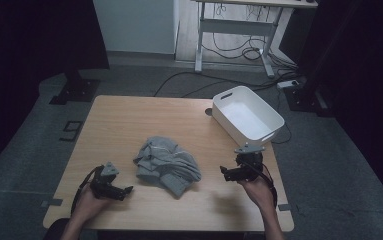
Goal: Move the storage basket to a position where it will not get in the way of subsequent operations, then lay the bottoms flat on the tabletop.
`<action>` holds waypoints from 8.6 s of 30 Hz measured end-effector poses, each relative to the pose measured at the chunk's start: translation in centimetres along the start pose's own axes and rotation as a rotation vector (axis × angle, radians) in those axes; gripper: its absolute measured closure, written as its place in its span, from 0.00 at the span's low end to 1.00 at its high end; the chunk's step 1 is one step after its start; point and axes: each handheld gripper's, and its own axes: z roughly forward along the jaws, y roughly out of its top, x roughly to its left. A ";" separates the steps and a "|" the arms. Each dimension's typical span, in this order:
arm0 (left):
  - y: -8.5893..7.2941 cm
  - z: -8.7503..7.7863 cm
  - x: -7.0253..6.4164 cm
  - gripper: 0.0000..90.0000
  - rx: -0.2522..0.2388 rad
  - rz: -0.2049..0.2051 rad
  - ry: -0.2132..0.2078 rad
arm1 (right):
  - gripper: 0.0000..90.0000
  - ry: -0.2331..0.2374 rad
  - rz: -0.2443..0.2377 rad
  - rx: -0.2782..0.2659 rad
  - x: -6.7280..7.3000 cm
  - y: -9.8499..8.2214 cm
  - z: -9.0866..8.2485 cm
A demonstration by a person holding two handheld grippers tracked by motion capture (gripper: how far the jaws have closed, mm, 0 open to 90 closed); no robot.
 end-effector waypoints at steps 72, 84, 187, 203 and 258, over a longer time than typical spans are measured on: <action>4.8 -1.4 -2.0 0.25 -0.125 0.063 -0.062 | 0.21 0.215 -0.024 0.016 4.9 0.3 3.5; 6.1 0.1 -2.3 0.41 -0.084 0.088 -0.084 | 0.45 0.322 -0.130 0.033 8.3 6.3 5.9; 4.3 -1.4 -0.3 0.71 -0.016 0.107 -0.024 | 0.90 0.217 -0.107 0.131 2.2 -2.8 2.5; 3.4 -1.2 -0.6 0.90 0.025 0.091 -0.122 | 0.88 0.297 -0.193 0.182 4.2 -4.4 4.5; 11.3 0.3 -0.1 0.88 -0.080 0.087 -0.012 | 0.97 0.139 -0.037 0.071 0.9 0.4 3.6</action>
